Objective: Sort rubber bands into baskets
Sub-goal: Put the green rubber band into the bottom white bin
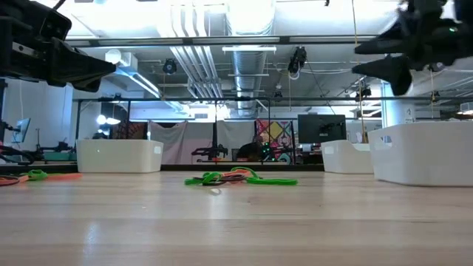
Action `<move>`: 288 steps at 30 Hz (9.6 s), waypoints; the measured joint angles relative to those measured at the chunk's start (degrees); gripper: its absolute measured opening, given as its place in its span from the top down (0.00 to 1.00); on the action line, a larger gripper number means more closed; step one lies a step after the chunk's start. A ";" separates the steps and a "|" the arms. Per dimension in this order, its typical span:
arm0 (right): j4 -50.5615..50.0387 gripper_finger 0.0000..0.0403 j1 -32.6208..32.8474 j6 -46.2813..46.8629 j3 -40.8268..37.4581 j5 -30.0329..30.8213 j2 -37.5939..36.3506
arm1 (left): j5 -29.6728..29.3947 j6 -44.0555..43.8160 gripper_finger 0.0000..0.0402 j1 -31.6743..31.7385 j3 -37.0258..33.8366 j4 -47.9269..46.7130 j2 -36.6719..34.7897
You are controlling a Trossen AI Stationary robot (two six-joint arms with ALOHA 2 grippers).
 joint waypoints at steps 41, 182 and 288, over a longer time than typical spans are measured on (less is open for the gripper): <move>-43.73 0.58 0.63 -1.09 64.99 -13.87 86.47 | -2.54 0.43 1.00 0.01 0.01 -0.07 0.22; -91.84 0.97 -8.15 32.96 73.95 -11.29 64.86 | -2.47 0.40 1.00 -0.01 0.01 -0.02 0.33; -11.42 0.65 3.96 -19.89 57.22 -13.99 84.43 | -14.84 -56.25 1.00 -14.79 16.78 -0.28 47.70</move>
